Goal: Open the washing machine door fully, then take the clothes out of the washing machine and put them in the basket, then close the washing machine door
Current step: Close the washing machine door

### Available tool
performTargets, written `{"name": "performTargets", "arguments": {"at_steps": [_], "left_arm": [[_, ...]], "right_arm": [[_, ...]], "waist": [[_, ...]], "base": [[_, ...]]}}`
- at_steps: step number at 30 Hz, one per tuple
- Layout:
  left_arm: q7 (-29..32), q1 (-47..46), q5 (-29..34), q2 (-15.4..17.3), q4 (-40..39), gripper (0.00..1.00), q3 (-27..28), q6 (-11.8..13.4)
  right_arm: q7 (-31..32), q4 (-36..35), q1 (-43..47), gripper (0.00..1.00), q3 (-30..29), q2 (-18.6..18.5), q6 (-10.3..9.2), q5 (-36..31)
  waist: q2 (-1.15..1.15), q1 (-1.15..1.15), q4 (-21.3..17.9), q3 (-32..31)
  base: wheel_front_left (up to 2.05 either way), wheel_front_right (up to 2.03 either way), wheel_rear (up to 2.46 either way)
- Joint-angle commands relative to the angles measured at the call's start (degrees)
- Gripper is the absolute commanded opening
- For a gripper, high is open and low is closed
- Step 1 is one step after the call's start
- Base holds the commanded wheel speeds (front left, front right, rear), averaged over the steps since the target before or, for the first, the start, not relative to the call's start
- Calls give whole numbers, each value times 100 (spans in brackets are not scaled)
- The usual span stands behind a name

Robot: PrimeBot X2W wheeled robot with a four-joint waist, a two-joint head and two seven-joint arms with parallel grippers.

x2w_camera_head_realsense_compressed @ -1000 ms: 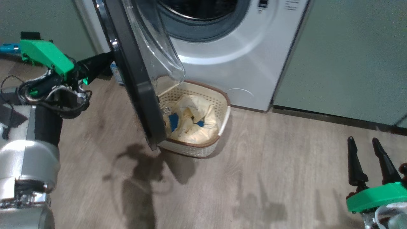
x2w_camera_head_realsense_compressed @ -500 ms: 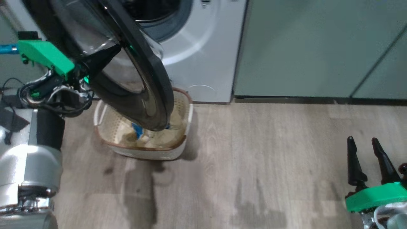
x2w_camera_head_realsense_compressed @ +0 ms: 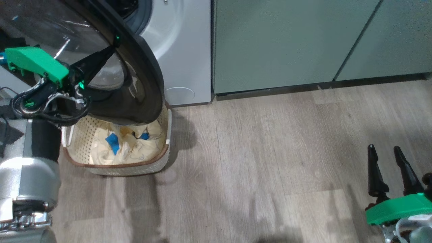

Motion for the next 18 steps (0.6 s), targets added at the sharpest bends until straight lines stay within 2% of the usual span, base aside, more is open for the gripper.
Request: {"name": "performTargets", "arguments": {"at_steps": [1, 13, 14, 16, 17, 18], "left_arm": [[-30, -167, 10, 334, -220, 0, 198, -36], [-297, 123, 135, 305, -283, 2, 53, -101], [-346, 151, 146, 301, -305, 14, 43, -102], [-484, 212, 197, 315, -391, 52, 7, -104], [-557, 255, 221, 317, -453, 98, -20, -105], [-632, 308, 230, 314, -516, 100, -37, -105]], "right_arm": [[-38, -192, -85, 100, 96, -49, 3, 12], [-38, -178, -44, 100, 86, -62, 3, -4], [-38, -174, -40, 100, 91, -63, 3, -5], [-38, -167, -30, 100, 92, -64, 3, -3], [-38, -166, -25, 100, 95, -62, 3, -2], [-38, -164, -19, 100, 102, -59, 3, -3]], "waist": [[0, 0, -31, 11], [0, 0, 271, -165], [0, 0, 310, -185], [0, 0, 388, -219], [0, 0, 424, -237], [0, 0, 457, -254]], "base": [[0, 0, 0], [0, 0, 0], [0, 0, 0], [0, 0, 0], [0, 0, 0], [0, 0, 0]]}}
